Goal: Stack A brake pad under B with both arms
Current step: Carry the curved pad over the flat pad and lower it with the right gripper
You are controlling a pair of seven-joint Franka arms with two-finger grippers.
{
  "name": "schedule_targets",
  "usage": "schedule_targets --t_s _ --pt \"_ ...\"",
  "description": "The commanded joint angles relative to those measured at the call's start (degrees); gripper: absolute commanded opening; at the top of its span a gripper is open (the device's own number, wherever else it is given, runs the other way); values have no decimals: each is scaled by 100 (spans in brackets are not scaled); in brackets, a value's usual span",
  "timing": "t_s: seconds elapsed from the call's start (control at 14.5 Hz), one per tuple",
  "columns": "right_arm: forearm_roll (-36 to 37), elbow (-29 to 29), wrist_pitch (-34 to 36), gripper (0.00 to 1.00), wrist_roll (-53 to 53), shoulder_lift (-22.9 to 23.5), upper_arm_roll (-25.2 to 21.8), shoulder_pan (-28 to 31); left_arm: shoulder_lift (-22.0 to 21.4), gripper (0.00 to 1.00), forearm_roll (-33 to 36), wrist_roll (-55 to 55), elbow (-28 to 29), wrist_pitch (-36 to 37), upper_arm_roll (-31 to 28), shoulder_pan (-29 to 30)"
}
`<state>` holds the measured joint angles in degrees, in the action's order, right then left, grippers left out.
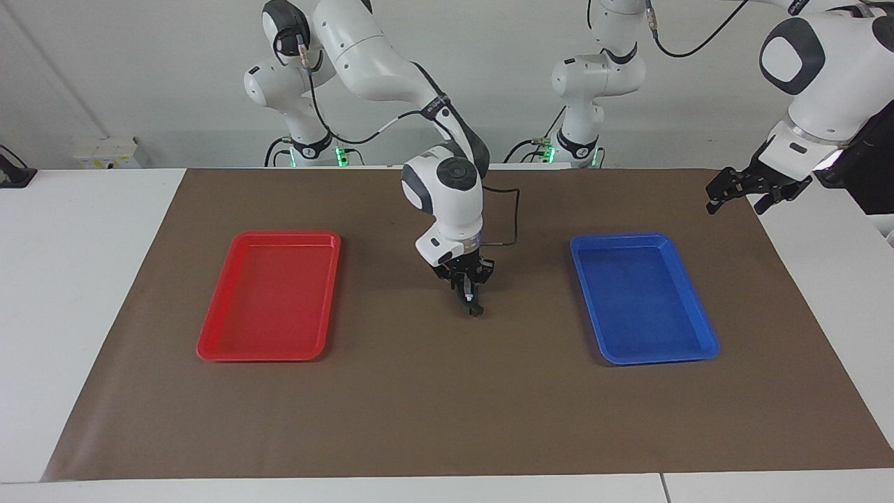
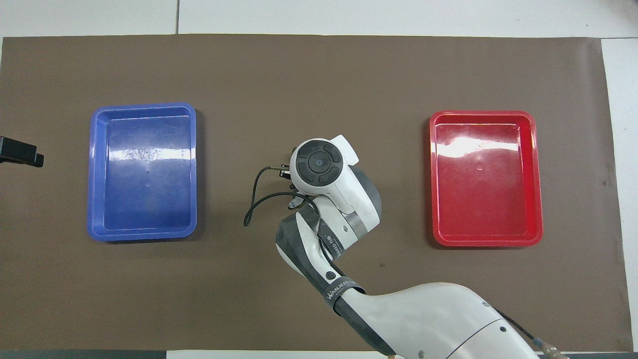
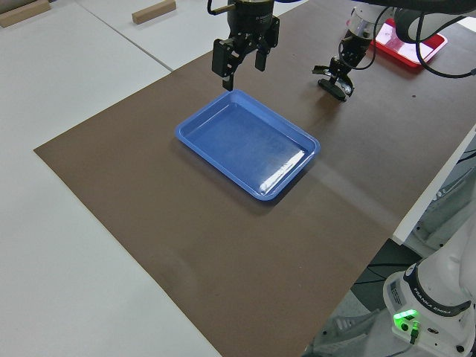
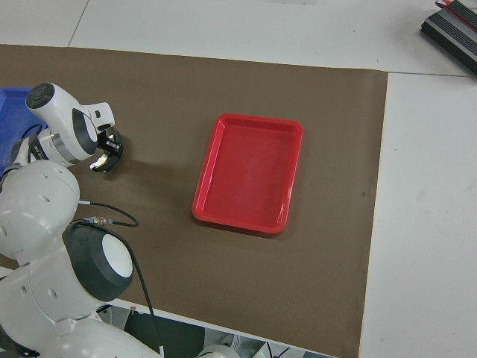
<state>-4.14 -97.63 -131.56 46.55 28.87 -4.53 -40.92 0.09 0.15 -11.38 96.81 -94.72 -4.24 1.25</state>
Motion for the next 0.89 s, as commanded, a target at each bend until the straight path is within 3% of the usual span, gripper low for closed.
schedule_targets --t_s 0.0,0.83 --pt "88 -177 -98 0 -129 -118 -4 6 -18 98 11 -57 -22 41 29 51" --pt "80 -274 -133 0 -138 -136 -4 -82 -18 98 11 -57 -22 41 29 51"
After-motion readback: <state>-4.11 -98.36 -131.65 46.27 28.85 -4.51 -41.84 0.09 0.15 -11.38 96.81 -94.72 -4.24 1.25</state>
